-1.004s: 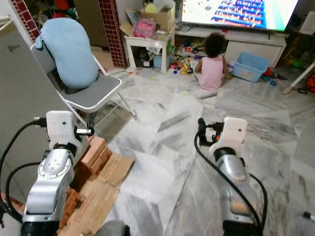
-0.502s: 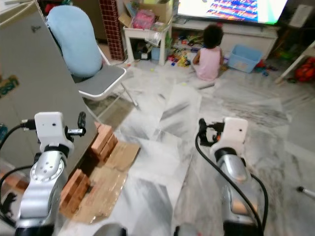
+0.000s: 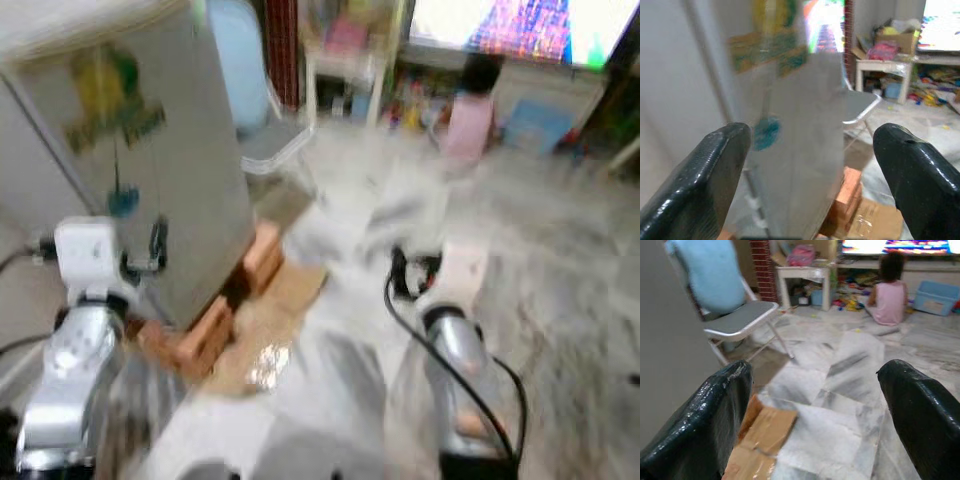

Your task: Restocking fridge

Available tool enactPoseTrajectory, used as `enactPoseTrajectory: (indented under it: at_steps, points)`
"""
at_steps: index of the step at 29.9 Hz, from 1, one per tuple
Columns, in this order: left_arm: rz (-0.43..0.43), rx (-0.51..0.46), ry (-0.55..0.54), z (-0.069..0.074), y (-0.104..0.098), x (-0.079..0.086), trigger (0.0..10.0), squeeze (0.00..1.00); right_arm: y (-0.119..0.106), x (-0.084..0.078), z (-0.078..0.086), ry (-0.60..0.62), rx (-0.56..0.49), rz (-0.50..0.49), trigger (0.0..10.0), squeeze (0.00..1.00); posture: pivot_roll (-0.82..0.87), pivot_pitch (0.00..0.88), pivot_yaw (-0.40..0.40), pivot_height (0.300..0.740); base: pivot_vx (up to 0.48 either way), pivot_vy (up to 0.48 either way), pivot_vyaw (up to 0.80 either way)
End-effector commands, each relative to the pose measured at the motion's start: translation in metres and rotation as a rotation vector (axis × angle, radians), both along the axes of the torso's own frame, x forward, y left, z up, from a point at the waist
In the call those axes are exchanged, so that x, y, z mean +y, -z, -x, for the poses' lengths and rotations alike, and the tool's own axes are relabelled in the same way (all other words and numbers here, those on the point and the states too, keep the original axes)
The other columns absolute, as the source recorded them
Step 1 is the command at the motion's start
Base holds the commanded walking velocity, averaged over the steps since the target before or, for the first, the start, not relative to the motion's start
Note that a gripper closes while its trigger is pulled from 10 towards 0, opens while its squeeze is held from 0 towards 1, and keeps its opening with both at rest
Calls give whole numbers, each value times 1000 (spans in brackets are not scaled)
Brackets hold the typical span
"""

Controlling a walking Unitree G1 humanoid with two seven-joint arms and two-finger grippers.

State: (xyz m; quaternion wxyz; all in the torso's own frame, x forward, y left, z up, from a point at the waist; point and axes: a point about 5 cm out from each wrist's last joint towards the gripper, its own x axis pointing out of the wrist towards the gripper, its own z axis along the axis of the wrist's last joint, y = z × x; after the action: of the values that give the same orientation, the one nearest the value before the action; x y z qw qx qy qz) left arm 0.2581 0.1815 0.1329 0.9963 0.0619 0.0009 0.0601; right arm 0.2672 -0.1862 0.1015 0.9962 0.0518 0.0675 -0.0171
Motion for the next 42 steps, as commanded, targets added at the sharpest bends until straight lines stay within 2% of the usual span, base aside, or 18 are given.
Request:
enactPoseTrajectory:
  at_steps: [1, 3, 4, 7, 10, 16, 19, 24, 27, 30, 33, 42]
  points:
    - [4, -16, 24, -2, -3, -4, 10000, 173, -10, -3, -4, 8, -41, 30, 10000, 0, 22, 0, 18, 740, 0, 0, 0]
    - [-3, -27, 37, -2, -5, -5, 10000, 141, -12, -4, -4, 12, -46, 37, 10000, 0, 23, 0, 18, 740, 0, 274, 0]
    - [2, -31, 38, -3, -6, -4, 10000, 0, -13, -5, -4, 18, -47, 30, 10000, 0, 22, 0, 20, 740, 0, 431, 0]
    - [22, -22, 22, -3, -4, -3, 10000, 0, -10, -9, -2, 47, -30, 11, 10000, 0, 23, 0, 18, 740, 0, 453, 0]
    - [25, -25, 39, -5, -5, -4, 10000, 0, -10, -9, -2, 48, -32, 32, 10000, 0, 23, 0, 18, 740, 0, 469, 0]
    - [-21, -39, 76, -4, -5, -9, 10000, 0, -9, -9, -3, 60, -16, 26, 10000, 0, 21, 0, 18, 740, 0, 475, 0]
    - [-34, -42, 108, -3, -5, -12, 10000, 0, -9, -10, -2, 65, -21, 38, 10000, 0, 20, 0, 20, 740, 0, 472, -498]
    - [6, -44, 135, -4, -4, -15, 10000, 0, -9, -9, -1, 68, -19, 43, 10000, 0, 19, 0, 16, 740, 0, 451, -800]
    - [-39, -43, 174, -6, -2, -19, 10000, 0, -9, -9, -1, 70, -14, 44, 10000, 0, 23, 0, 3, 740, 84, 426, -800]
    - [-26, -54, 148, -10, -5, -16, 10000, 0, -10, -8, -3, 70, -17, 46, 10000, 0, 25, 0, -4, 740, 250, 410, -800]
    - [-48, -68, 127, -12, -9, -13, 10000, 0, -13, -8, -4, 67, -29, 52, 10000, 0, 32, 0, -7, 740, 82, 360, -533]
    - [20, 1, 59, -12, 0, -3, 10000, 0, -17, -2, -4, 61, -35, 42, 10000, 0, 27, 0, 12, 740, 0, 48, 0]
